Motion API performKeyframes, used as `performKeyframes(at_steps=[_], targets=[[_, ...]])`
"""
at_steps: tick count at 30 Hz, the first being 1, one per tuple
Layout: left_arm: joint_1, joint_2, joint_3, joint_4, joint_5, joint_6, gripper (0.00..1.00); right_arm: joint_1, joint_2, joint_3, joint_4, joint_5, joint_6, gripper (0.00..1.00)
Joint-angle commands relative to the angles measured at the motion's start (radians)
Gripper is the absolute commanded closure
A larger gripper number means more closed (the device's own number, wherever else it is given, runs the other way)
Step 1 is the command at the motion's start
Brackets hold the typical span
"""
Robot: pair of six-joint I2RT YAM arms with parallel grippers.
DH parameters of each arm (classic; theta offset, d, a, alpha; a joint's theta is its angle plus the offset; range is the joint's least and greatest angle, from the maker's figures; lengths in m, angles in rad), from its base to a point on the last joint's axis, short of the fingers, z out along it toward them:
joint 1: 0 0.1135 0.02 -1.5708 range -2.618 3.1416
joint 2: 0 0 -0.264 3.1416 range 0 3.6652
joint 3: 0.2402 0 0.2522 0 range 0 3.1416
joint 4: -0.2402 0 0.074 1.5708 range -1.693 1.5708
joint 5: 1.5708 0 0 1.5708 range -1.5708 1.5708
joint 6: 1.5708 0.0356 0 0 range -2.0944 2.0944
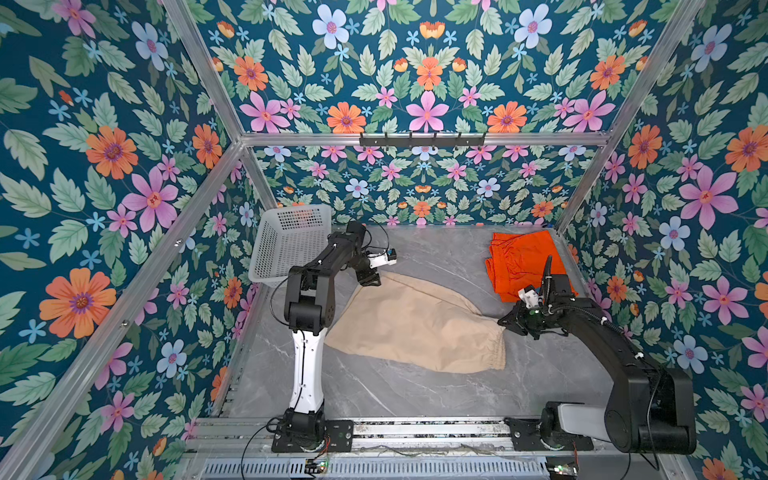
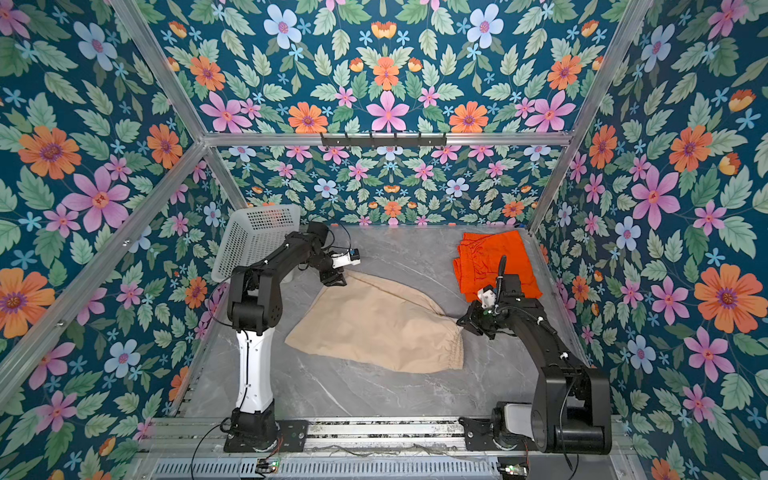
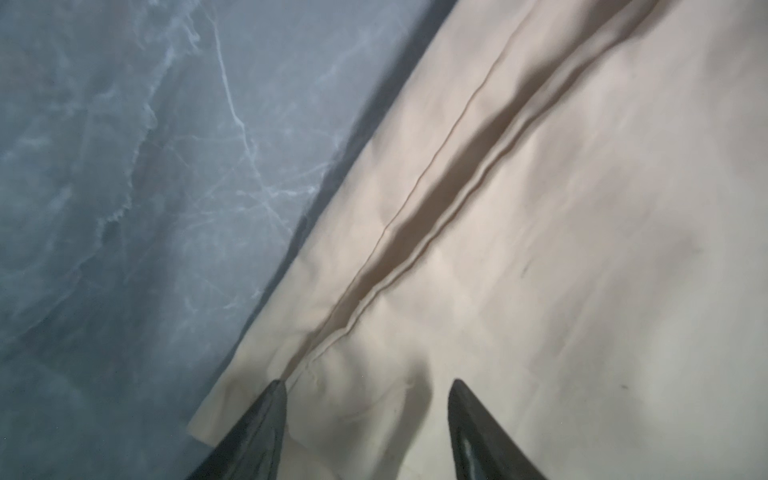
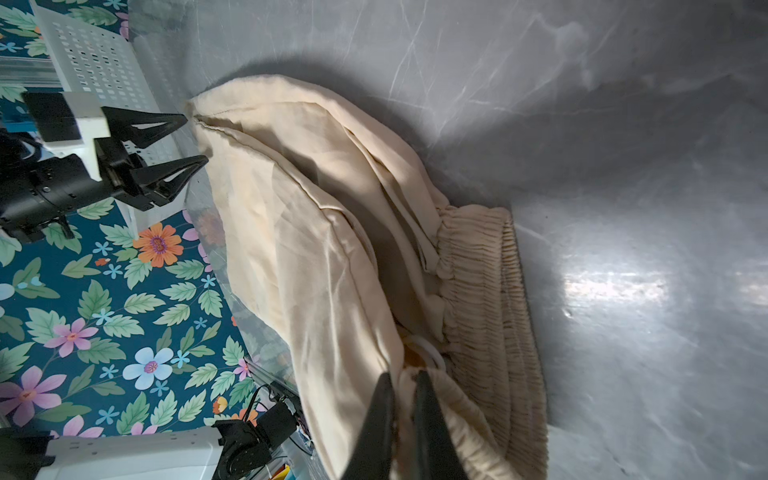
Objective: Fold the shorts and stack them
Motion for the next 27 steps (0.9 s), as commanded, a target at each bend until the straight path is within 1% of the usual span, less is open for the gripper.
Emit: performKeyframes(at_steps=[1, 4, 6, 11, 14, 18, 21, 24, 27], targets=[[0.000, 0.015, -0.006, 0.007, -0.040, 0.003, 0.36, 0.000, 0.002, 0.009, -0.008, 0.003, -0.011, 0.93], [0.000, 0.032, -0.004, 0.015, -0.049, -0.003, 0.37, 0.000, 0.005, 0.008, -0.009, 0.003, -0.014, 0.94], [0.000, 0.038, -0.010, 0.022, -0.053, -0.005, 0.43, 0.000, 0.004, 0.006, -0.009, 0.005, -0.013, 0.93], [0.000, 0.034, -0.027, 0.028, -0.059, -0.006, 0.78, 0.001, 0.004, 0.006, -0.010, 0.006, -0.012, 0.94], [0.001, 0.016, -0.036, 0.026, -0.061, -0.006, 0.92, 0.000, 0.004, 0.005, -0.012, 0.006, -0.011, 0.94], [0.007, -0.034, -0.042, 0.024, -0.040, -0.022, 0.93, 0.000, -0.001, 0.007, -0.015, 0.005, -0.009, 0.94], [0.009, -0.083, -0.055, 0.021, -0.051, -0.038, 0.92, 0.000, -0.004, 0.007, -0.021, 0.006, -0.008, 0.94], [0.009, -0.115, -0.097, 0.006, -0.091, -0.054, 0.92, 0.000, -0.009, 0.008, -0.045, 0.023, -0.007, 0.94], [0.009, -0.154, -0.185, 0.008, -0.115, -0.077, 0.92, 0.000, -0.012, 0.014, -0.084, 0.078, -0.018, 0.94]])
